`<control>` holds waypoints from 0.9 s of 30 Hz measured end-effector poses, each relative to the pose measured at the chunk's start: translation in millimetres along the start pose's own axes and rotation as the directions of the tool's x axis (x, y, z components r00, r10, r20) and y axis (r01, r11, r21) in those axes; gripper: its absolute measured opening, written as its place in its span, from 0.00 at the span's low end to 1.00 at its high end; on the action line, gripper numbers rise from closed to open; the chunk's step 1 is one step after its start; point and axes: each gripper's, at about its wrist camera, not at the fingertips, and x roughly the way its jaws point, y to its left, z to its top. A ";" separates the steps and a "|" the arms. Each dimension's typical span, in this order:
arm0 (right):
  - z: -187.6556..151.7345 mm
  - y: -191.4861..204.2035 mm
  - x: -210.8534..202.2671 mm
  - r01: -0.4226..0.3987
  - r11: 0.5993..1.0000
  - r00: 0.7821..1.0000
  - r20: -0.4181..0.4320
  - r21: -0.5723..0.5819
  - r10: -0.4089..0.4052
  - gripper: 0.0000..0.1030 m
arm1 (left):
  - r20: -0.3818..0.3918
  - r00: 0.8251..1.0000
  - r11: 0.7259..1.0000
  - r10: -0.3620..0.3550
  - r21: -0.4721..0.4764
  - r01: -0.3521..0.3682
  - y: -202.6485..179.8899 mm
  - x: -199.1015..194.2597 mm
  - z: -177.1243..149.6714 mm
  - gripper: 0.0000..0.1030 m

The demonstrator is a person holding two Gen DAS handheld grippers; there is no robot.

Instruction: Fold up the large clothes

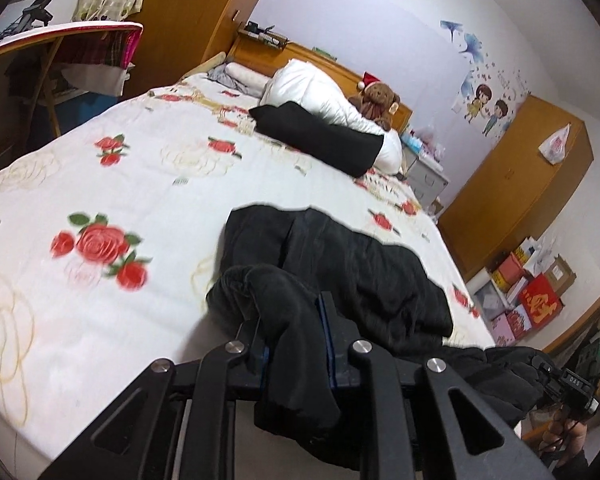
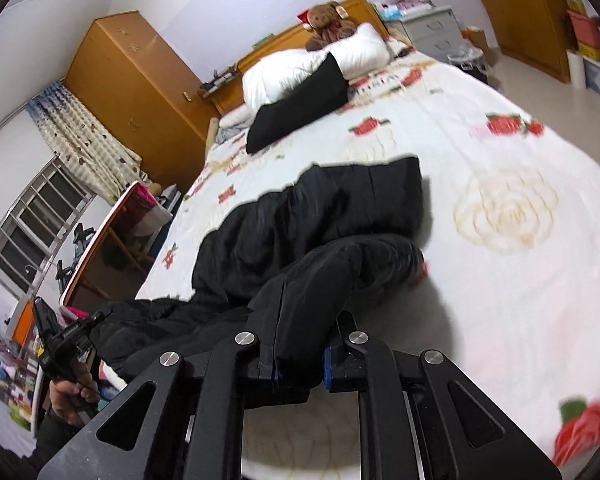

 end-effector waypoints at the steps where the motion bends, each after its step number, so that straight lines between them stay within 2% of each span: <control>1: 6.9 0.7 2.8 -0.002 1.000 1.000 0.006 -0.004 0.002 0.14 | 0.006 1.000 1.000 -0.004 -0.006 0.004 -0.5 6.8 8.9 0.19; 7: 60.0 5.5 38.1 0.013 1.000 0.999 0.042 -0.012 -0.012 0.14 | 0.012 1.000 1.000 -0.005 -0.027 0.005 -2.1 54.3 57.1 0.19; 13: 107.5 -4.9 101.4 0.073 0.997 0.997 0.014 0.003 -0.073 0.14 | -0.030 0.999 1.000 0.032 -0.001 -0.032 -4.9 128.9 97.0 0.19; 19: 134.3 -38.3 176.5 0.114 0.991 0.992 -0.068 0.065 -0.110 0.14 | -0.098 0.993 0.998 0.068 0.009 -0.068 9.7 207.9 106.6 0.20; 22: 135.5 -57.4 213.2 0.130 0.987 0.986 -0.121 0.092 -0.118 0.16 | -0.133 0.988 0.997 0.077 0.016 -0.076 16.7 242.6 102.7 0.20; 27: 132.6 -73.6 244.5 0.151 0.984 0.978 -0.157 0.099 -0.134 0.21 | -0.194 0.979 0.998 0.064 -0.008 -0.067 22.8 274.9 100.1 0.25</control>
